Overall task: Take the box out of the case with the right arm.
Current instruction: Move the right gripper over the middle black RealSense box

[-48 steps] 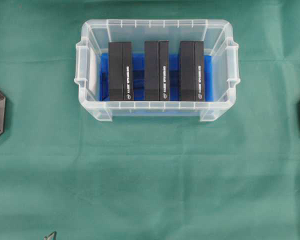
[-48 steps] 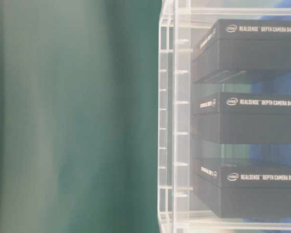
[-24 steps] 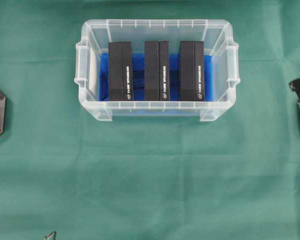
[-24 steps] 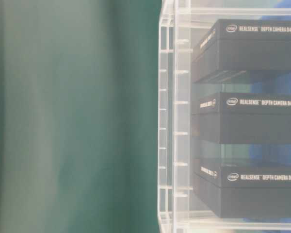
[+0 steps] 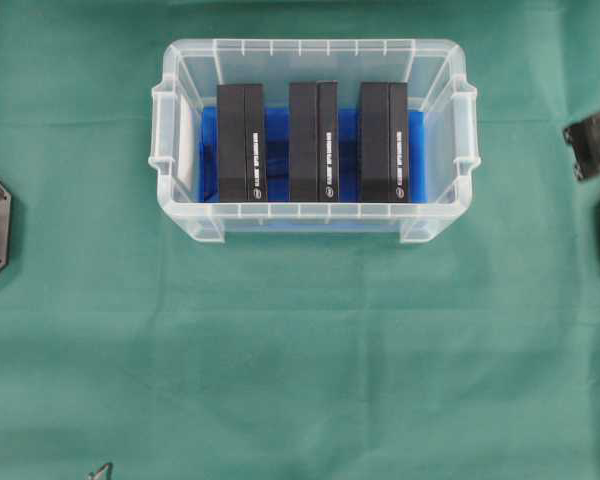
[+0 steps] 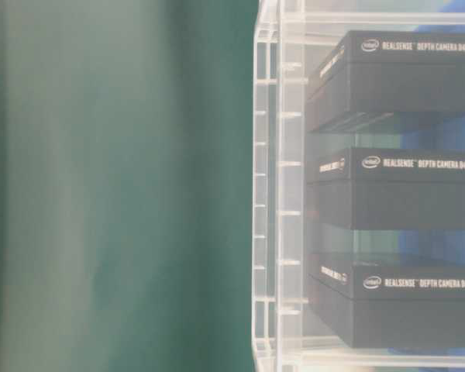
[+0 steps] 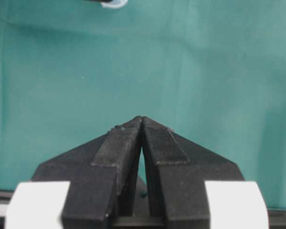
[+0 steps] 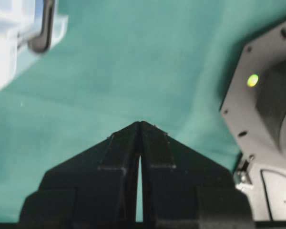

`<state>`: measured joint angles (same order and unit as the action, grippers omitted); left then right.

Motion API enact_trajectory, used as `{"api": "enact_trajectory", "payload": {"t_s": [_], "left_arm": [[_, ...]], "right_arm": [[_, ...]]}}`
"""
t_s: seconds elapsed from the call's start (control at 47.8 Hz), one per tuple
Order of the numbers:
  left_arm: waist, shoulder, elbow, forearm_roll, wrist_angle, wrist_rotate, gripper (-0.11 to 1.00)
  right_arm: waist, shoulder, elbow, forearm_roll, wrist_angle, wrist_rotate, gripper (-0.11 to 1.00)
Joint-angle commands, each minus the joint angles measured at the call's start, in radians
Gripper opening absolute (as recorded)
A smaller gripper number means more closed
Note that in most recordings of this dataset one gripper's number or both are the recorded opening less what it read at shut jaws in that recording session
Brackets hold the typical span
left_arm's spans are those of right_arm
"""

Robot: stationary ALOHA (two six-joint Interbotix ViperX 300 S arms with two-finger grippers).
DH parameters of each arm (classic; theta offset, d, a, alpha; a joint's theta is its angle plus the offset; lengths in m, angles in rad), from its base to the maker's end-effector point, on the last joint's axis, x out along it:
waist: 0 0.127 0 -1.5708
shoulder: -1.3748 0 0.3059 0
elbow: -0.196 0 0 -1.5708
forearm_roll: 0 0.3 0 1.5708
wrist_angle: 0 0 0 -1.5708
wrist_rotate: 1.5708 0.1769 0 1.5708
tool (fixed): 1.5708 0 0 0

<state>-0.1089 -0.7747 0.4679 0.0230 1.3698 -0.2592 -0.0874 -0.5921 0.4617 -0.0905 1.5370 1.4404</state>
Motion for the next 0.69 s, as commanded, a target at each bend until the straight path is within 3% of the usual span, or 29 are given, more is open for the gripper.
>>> {"api": "enact_trajectory", "payload": {"t_s": [0.0,0.146,0.335,0.439,0.669], "left_arm": [[-0.002,0.003,-0.023,0.002,-0.003,0.0,0.0],[-0.002,0.003,-0.023,0.002,-0.003,0.0,0.0],[-0.002,0.003,-0.023,0.002,-0.003,-0.002,0.0],[-0.002,0.003,-0.023,0.002,-0.002,-0.002,0.0],[-0.003,0.003,-0.023,0.003,-0.002,0.0,0.0]], "right_arm": [[-0.06,0.006,-0.028,-0.006,-0.005,-0.055,0.0],[-0.179,0.026,-0.038,-0.003,-0.006,-0.202,0.0],[-0.293,0.063,-0.058,-0.002,-0.006,-0.308,0.0],[-0.311,0.081,-0.067,-0.002,-0.006,-0.342,0.0],[-0.311,0.083,-0.066,0.002,-0.006,-0.334,0.0]]}}
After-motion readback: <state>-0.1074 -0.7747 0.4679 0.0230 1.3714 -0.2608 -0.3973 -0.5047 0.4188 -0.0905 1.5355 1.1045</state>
